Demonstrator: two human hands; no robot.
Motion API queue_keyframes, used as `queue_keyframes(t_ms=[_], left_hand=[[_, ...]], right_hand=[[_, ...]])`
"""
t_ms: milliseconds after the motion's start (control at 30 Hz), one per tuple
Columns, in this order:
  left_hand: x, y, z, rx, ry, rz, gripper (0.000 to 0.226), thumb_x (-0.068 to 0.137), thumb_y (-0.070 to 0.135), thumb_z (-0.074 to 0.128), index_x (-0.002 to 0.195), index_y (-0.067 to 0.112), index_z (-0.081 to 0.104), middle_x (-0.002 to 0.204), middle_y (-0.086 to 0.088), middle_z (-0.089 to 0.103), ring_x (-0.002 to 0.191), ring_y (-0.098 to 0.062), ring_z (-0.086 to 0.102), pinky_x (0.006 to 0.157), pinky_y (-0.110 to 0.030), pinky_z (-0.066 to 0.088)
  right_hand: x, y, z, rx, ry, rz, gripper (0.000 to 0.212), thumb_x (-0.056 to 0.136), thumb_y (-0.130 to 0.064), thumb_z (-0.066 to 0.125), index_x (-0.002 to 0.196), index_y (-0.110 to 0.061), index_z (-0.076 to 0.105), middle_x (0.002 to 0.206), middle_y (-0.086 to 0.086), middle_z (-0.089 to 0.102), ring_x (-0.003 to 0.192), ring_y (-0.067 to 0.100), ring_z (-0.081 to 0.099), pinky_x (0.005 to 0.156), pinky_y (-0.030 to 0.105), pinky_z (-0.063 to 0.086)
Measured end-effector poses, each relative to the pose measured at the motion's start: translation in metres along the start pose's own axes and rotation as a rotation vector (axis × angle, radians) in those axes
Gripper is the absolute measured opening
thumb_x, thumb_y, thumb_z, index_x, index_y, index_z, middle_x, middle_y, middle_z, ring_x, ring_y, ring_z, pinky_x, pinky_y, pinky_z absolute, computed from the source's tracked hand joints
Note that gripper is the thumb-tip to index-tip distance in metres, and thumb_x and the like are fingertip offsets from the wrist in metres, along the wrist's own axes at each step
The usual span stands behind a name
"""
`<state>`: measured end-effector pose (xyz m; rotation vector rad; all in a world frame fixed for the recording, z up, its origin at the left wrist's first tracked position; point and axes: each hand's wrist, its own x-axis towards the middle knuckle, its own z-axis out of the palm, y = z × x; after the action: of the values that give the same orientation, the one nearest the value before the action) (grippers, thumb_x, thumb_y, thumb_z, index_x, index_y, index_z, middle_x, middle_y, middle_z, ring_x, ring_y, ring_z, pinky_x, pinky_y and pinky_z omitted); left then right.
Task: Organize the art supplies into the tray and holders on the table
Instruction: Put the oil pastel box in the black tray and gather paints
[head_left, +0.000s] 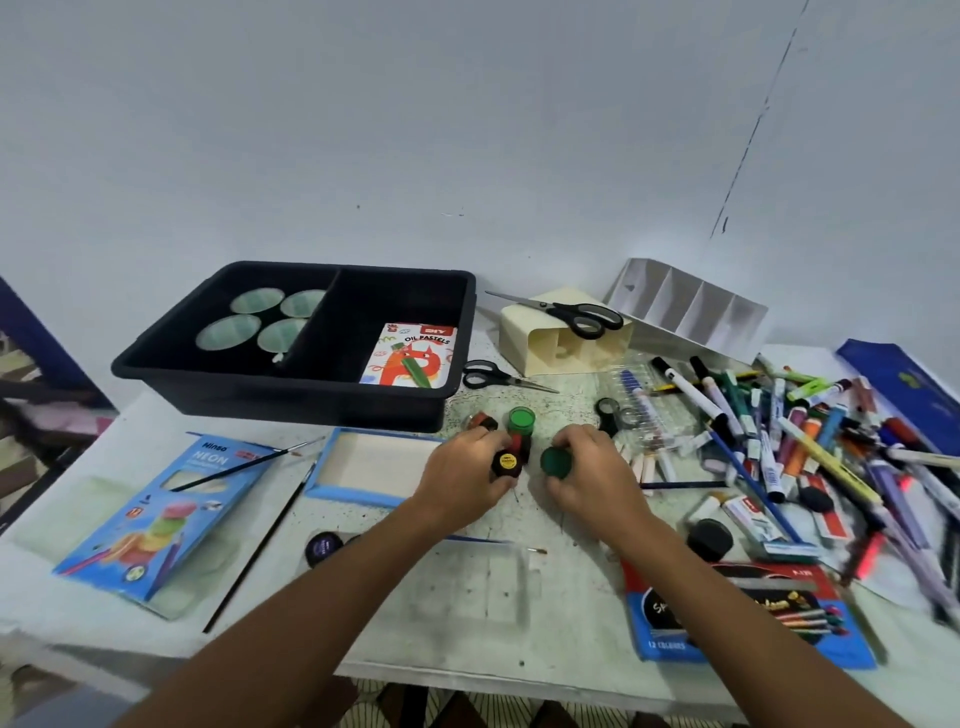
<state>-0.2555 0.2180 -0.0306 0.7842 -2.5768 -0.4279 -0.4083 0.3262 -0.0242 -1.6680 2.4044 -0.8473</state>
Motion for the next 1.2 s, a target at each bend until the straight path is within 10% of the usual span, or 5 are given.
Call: queue_keyframes(t_ms=[367,633,1200], left_hand=[[-0.059,-0.03,-0.091,-0.287,-0.169,-0.049,0.024,0.073,0.016,0.078,0.093,0.021,0.066,0.089,0.008,0.065,0.081,-0.002,0.054,0.068,-0.012,0.039],[-0.089,-0.043,-0.103,-0.235,-0.239,-0.076,0.028,0.072,0.017,0.078,0.097,0.025,0.067,0.092,0.012,0.063,0.085,0.0,0.051,0.069,-0.012,0.038],[-0.105,-0.053,-0.086,0.078,-0.287,0.054,0.038,0.076,0.031,0.074,0.113,0.023,0.07,0.108,0.005,0.057,0.102,-0.014,0.046,0.087,-0.039,0.042]], right_hand=[[-0.013,-0.054,0.01,0.563,-0.263,-0.217,0.041,0.072,-0.002,0.074,0.104,-0.021,0.058,0.098,0.0,0.061,0.088,0.012,0.059,0.075,0.026,0.049],[-0.026,-0.072,0.021,0.471,-0.376,-0.34,0.039,0.07,-0.009,0.07,0.108,-0.014,0.067,0.1,-0.006,0.058,0.092,-0.002,0.054,0.076,0.007,0.037],[-0.044,-0.076,0.041,0.091,-0.294,-0.566,0.04,0.08,-0.024,0.075,0.117,-0.012,0.067,0.107,0.001,0.055,0.102,0.019,0.05,0.084,0.03,0.045]])
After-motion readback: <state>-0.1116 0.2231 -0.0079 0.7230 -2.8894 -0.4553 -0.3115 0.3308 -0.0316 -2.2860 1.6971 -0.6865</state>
